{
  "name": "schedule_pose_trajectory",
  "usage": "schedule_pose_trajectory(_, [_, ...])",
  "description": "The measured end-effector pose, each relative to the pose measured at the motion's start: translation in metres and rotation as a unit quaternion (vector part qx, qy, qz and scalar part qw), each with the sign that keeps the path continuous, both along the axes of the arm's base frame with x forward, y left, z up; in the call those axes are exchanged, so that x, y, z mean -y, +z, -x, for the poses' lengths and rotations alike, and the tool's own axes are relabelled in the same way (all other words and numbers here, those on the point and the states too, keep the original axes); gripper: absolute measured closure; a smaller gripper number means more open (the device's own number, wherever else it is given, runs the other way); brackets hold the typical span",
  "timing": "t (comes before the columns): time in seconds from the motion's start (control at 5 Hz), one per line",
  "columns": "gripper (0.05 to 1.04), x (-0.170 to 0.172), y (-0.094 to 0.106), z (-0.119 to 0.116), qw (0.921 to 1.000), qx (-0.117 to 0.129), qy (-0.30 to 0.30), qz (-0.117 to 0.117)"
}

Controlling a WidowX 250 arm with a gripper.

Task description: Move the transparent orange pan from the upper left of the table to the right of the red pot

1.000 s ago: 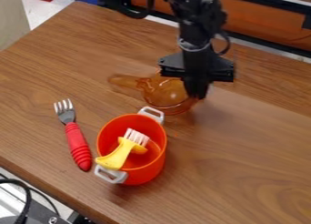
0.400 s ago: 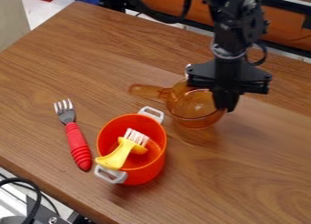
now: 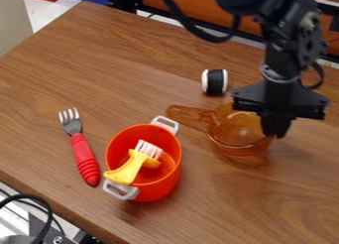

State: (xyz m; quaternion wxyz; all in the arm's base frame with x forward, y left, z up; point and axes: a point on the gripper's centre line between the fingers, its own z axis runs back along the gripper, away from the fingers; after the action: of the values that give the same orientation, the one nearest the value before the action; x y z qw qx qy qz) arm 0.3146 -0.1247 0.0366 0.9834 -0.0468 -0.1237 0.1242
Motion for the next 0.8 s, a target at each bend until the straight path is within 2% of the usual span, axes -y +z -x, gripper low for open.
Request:
schedule_pose_trajectory(0.4, [1.021,0.0081,-0.0062,-0.0070,0.9996,-0.007,0.008,0.025])
schedule_pose_trajectory(0.6, [0.997,0.0066,-0.0055,-0.0093,0.9986,-0.011,0.011,0.051])
schedule_pose_trajectory(0.8, [0.853,0.0007,-0.0085,-0.0089,0.9958,-0.020,0.024,0.086])
